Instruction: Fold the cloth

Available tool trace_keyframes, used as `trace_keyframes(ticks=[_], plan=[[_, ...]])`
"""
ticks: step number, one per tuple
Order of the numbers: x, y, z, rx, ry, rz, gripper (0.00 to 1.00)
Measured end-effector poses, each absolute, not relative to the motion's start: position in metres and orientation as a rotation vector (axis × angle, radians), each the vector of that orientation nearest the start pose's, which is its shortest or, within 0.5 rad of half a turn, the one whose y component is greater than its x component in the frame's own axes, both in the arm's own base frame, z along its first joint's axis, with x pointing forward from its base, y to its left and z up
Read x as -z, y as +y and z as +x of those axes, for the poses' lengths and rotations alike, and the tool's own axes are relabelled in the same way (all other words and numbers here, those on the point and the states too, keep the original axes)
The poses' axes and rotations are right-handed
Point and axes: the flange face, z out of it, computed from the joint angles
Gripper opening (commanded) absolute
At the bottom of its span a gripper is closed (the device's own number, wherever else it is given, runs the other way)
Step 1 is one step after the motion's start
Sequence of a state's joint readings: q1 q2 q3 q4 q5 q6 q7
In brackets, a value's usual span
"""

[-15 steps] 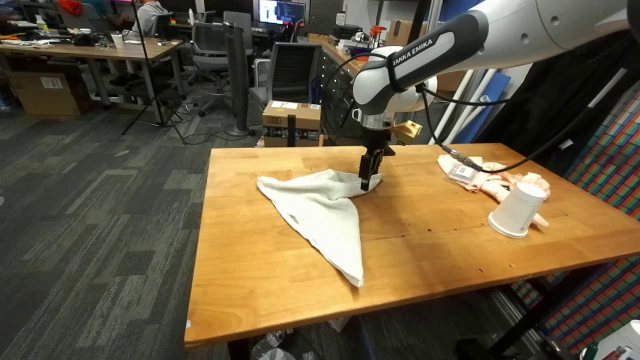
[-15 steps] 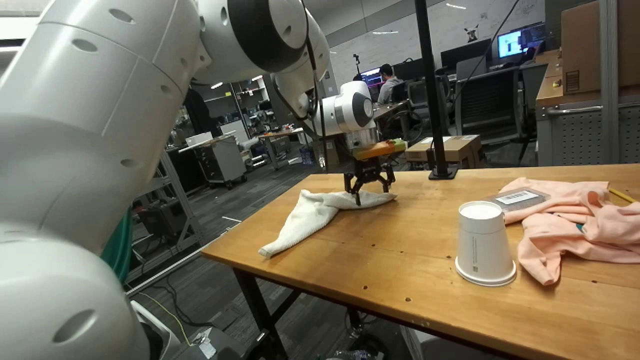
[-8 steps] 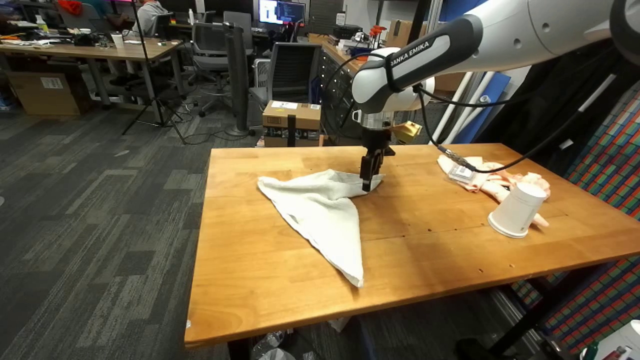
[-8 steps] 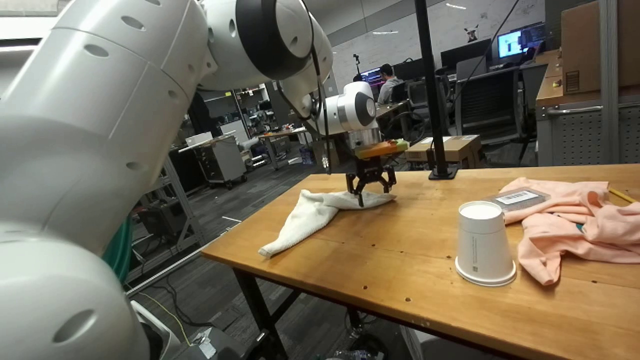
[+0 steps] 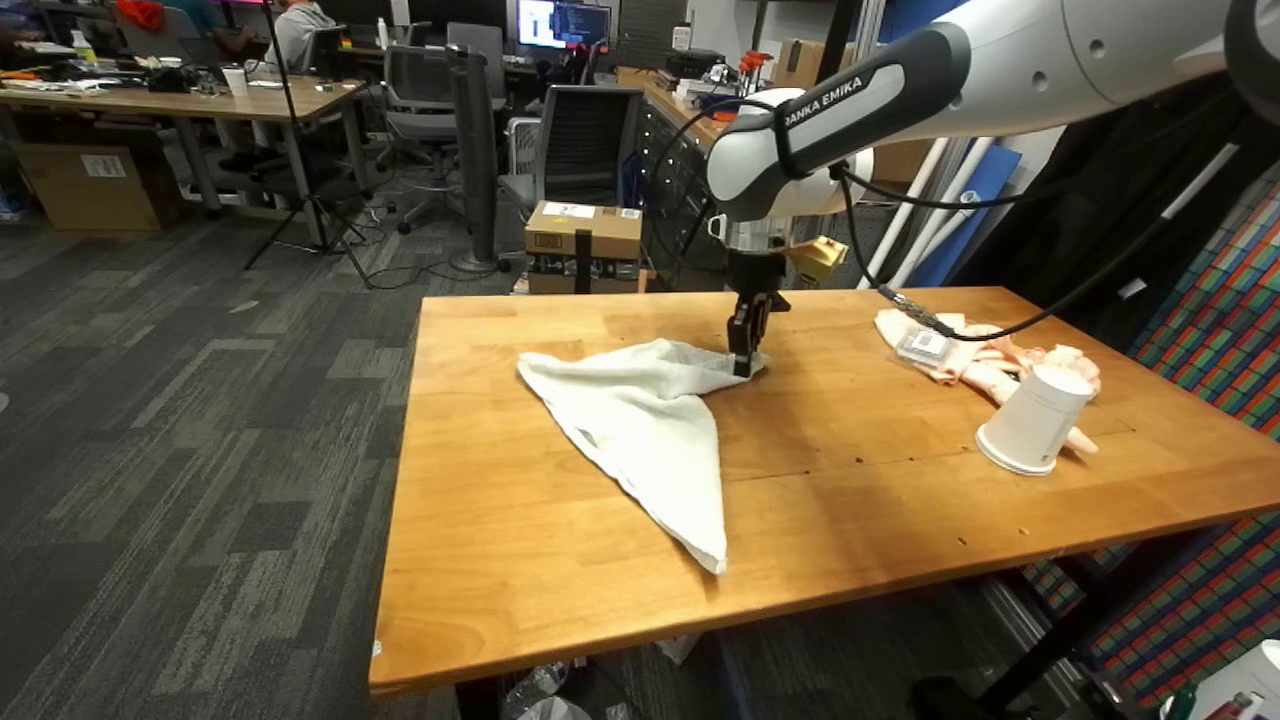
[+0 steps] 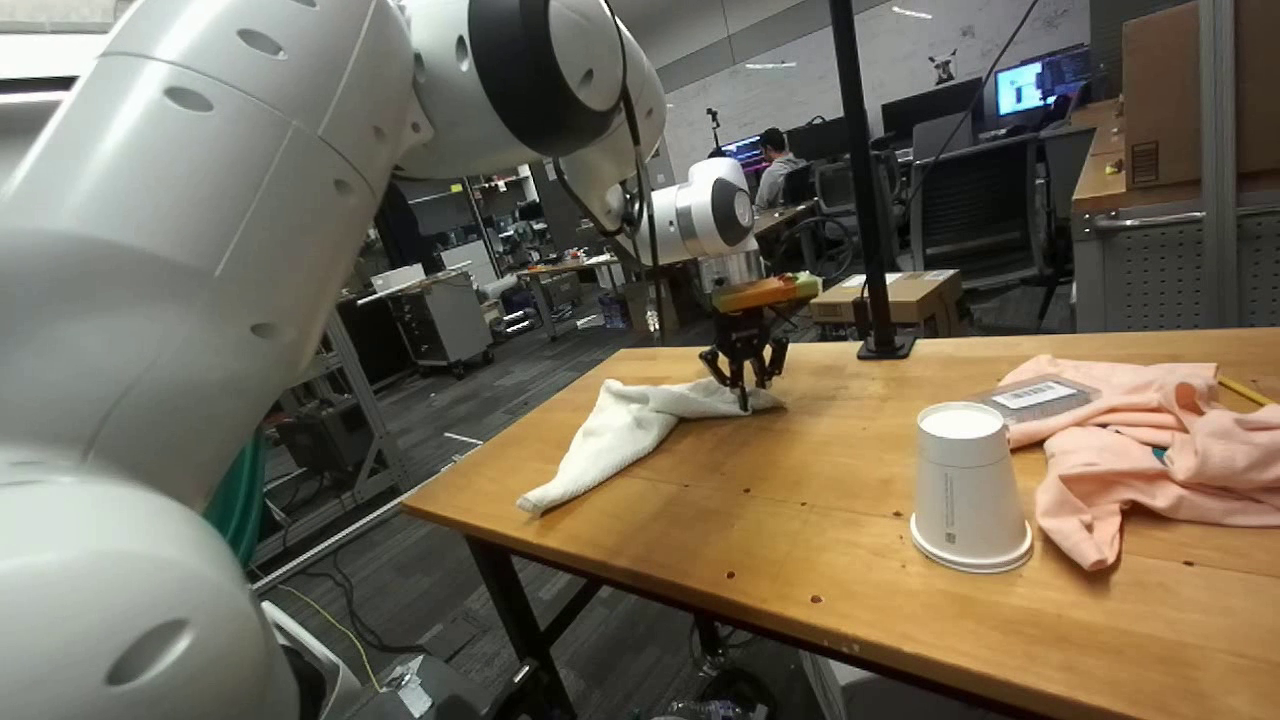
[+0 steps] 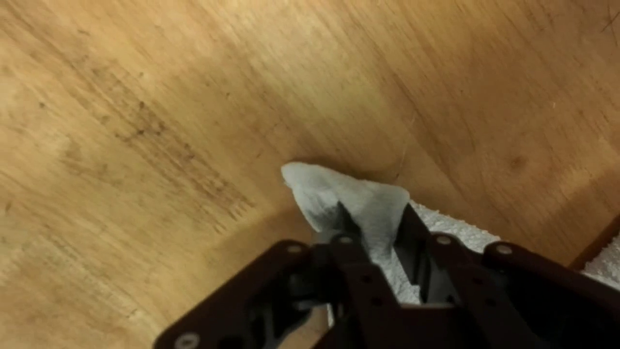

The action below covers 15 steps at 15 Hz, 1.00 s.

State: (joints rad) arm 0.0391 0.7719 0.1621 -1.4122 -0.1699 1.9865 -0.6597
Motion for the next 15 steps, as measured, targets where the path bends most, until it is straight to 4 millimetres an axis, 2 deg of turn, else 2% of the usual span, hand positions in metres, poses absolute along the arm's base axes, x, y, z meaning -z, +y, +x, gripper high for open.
trace_keyframes(ticks=[4, 9, 12, 15], plan=[[-0.242, 0.113, 0.696, -0.284, -1.384, -2.811, 0.03], [-0.277, 0.133, 0.676, -0.198, -1.414, -2.899, 0.02], [-0.298, 0.166, 0.644, -0.155, -1.438, -2.981, 0.02], [-0.309, 0.212, 0.596, -0.118, -1.479, -3.05, 0.02]])
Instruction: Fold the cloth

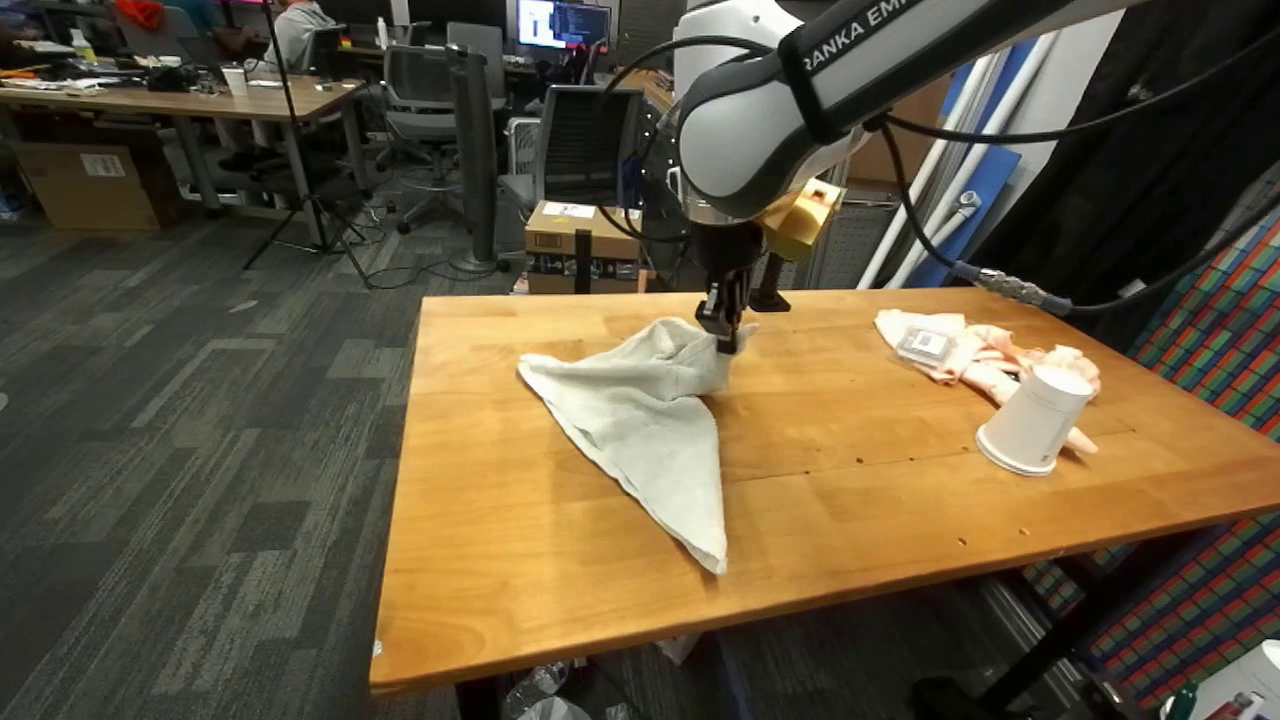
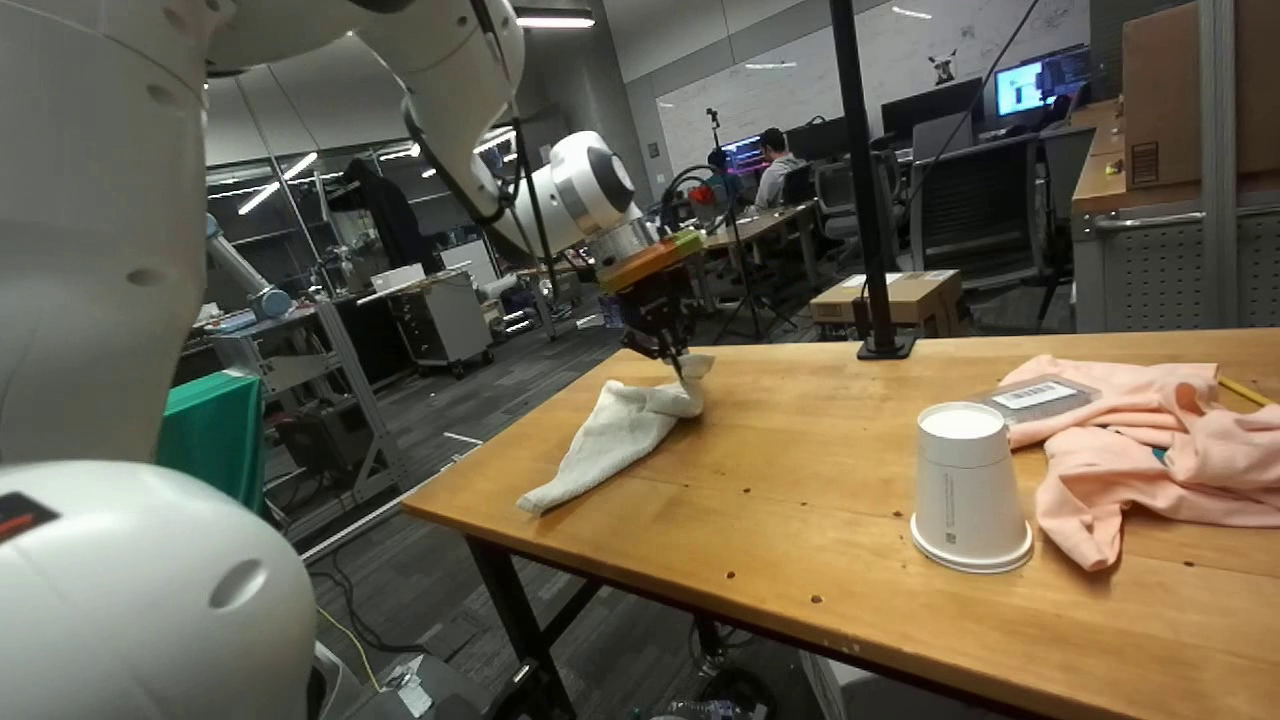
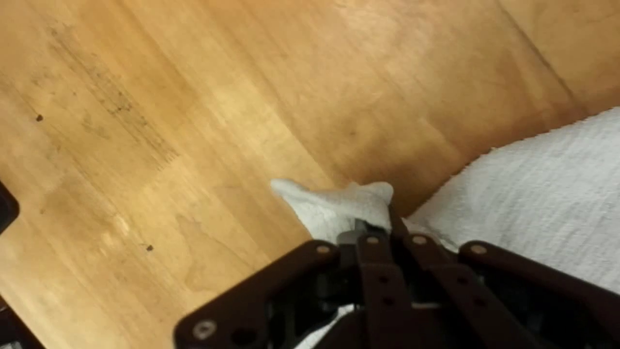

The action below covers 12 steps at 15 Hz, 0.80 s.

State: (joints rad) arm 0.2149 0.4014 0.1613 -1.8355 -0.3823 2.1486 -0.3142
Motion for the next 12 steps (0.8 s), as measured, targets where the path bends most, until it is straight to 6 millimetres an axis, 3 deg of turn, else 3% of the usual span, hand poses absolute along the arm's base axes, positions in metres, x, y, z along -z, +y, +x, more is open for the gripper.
trace_keyframes(ticks=[5, 8, 12], plan=[[-0.306, 0.27, 0.504, -0.093, -1.576, -3.139, 0.02], [-0.299, 0.285, 0.463, -0.083, -1.621, -3.177, 0.02], [-0.29, 0.289, 0.433, -0.095, -1.641, -3.2, 0.02]])
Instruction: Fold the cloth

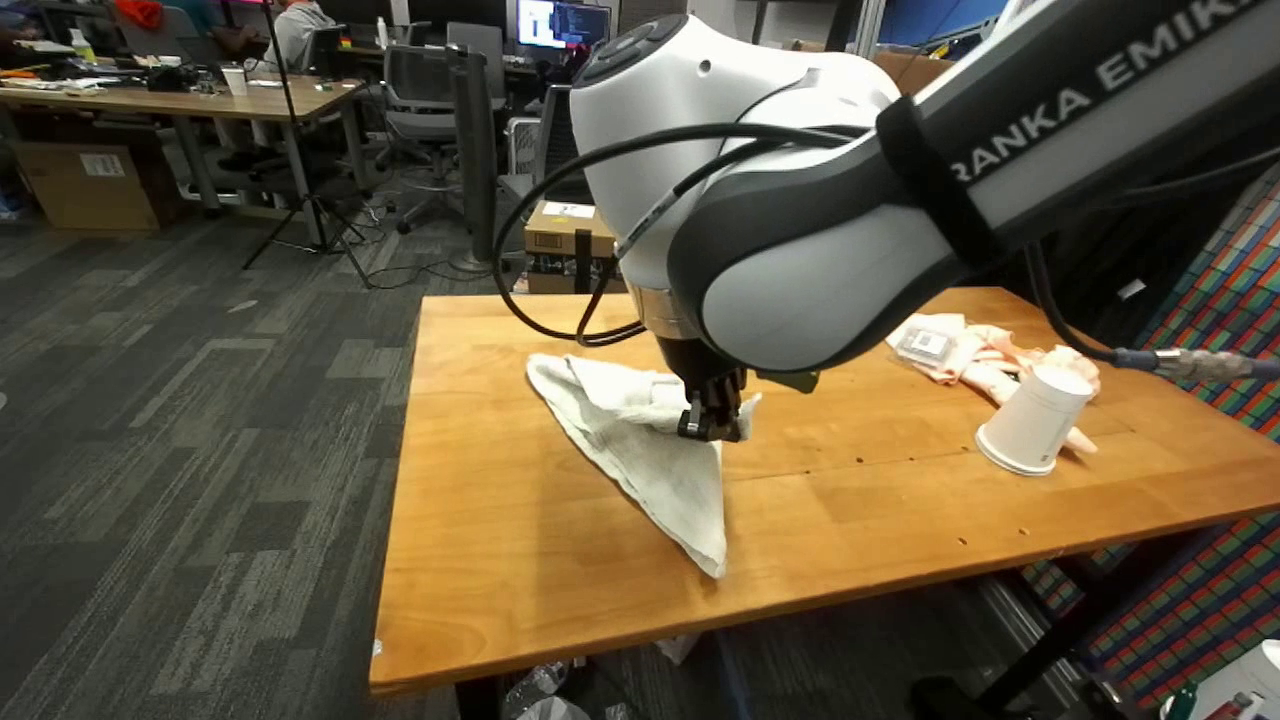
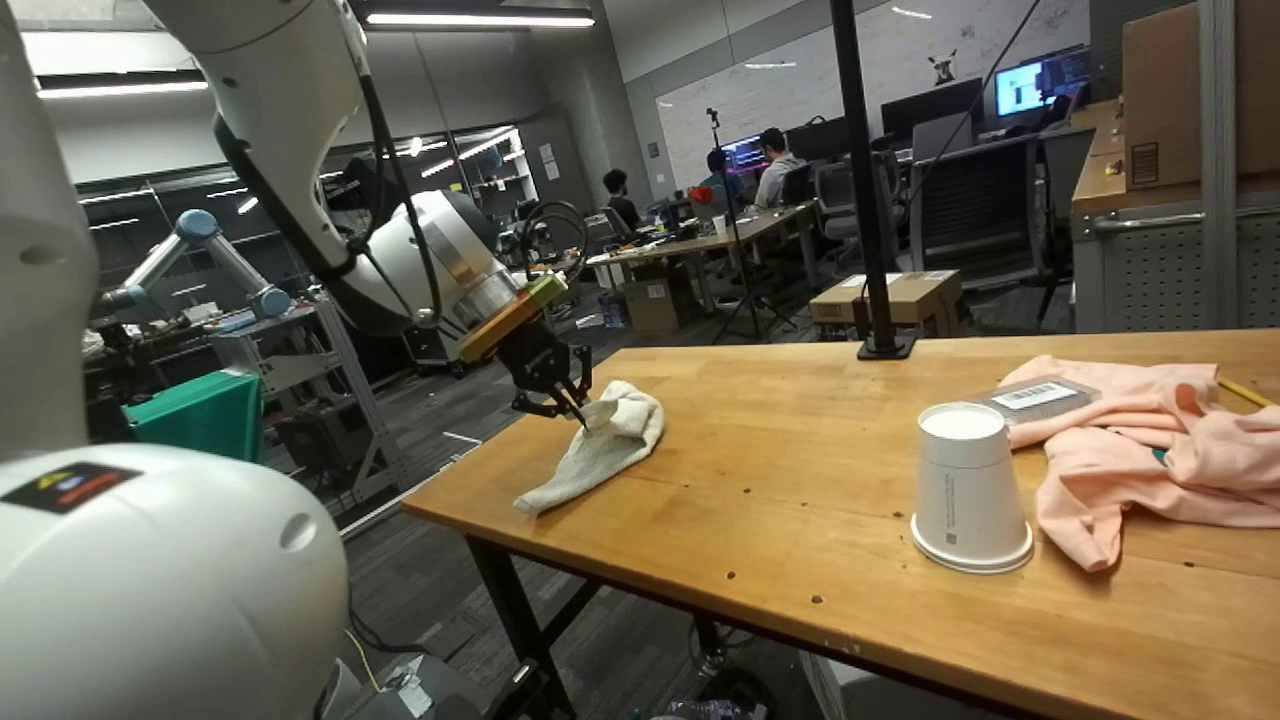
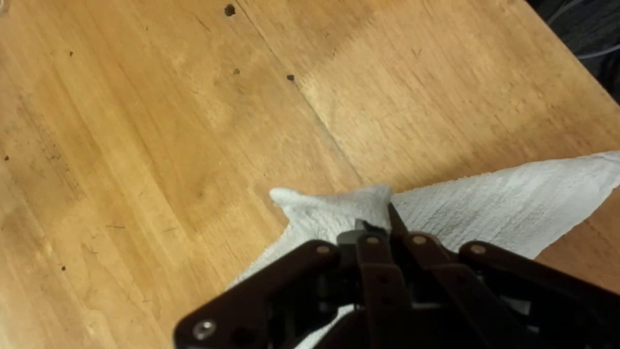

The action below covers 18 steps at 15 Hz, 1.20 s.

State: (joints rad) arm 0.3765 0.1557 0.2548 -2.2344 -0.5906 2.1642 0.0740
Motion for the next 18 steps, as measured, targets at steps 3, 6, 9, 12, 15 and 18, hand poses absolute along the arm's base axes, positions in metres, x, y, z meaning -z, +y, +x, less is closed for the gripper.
trace_keyframes(ticks=[3, 6, 9, 12, 15, 18], plan=[[-0.284, 0.286, 0.423, -0.123, -1.642, -3.204, 0.02], [-0.277, 0.286, 0.416, -0.147, -1.649, -3.202, 0.02], [-0.27, 0.29, 0.403, -0.165, -1.656, -3.201, 0.02], [-0.264, 0.295, 0.392, -0.173, -1.643, -3.212, 0.02], [-0.259, 0.3, 0.383, -0.178, -1.616, -3.234, 0.02], [-0.258, 0.307, 0.375, -0.167, -1.574, -3.277, 0.02]])
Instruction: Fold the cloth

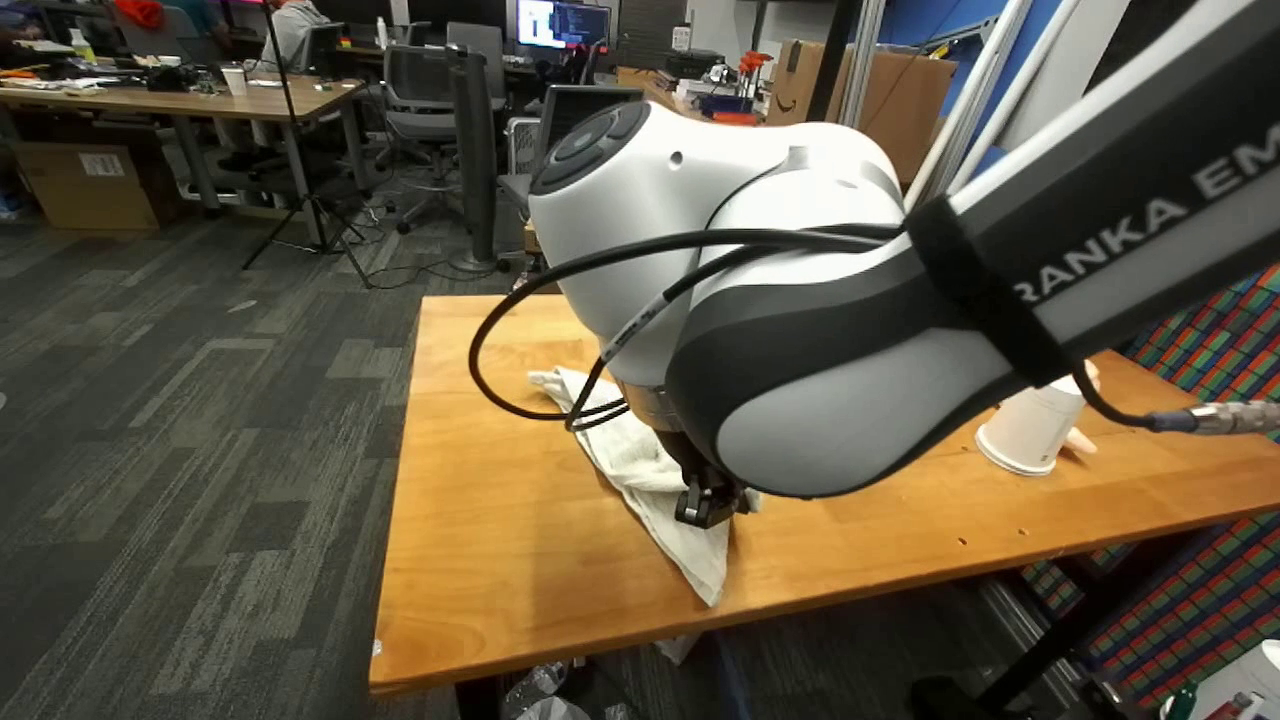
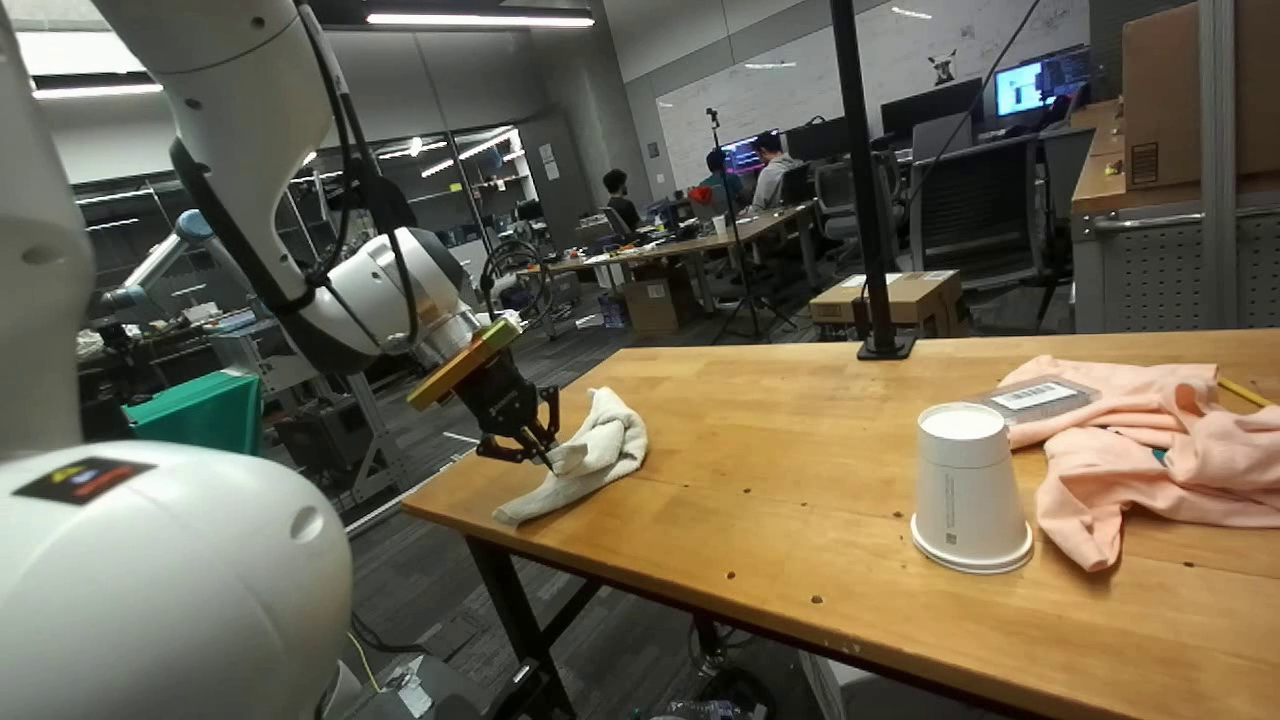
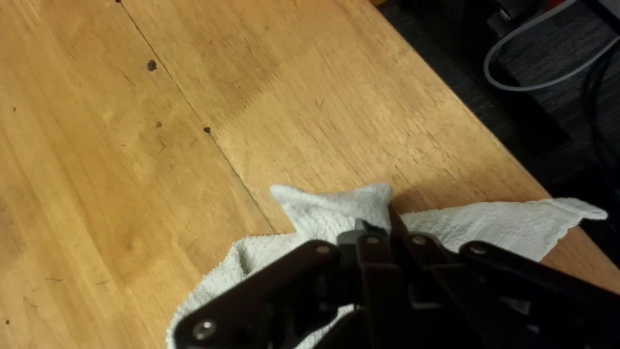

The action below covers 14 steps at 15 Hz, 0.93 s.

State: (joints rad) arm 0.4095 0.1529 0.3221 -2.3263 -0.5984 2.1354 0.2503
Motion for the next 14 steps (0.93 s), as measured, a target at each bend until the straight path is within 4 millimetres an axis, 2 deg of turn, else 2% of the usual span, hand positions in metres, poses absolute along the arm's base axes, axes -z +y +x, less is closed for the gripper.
trace_keyframes(ticks=[4, 7, 10, 14], plan=[[-0.259, 0.323, 0.358, -0.085, -1.523, -3.391, 0.02], [-0.262, 0.337, 0.348, -0.07, -1.519, -3.403, 0.02], [-0.265, 0.346, 0.349, -0.106, -1.462, -3.379, 0.02], [-0.273, 0.35, 0.356, -0.242, -1.33, -3.297, 0.02]])
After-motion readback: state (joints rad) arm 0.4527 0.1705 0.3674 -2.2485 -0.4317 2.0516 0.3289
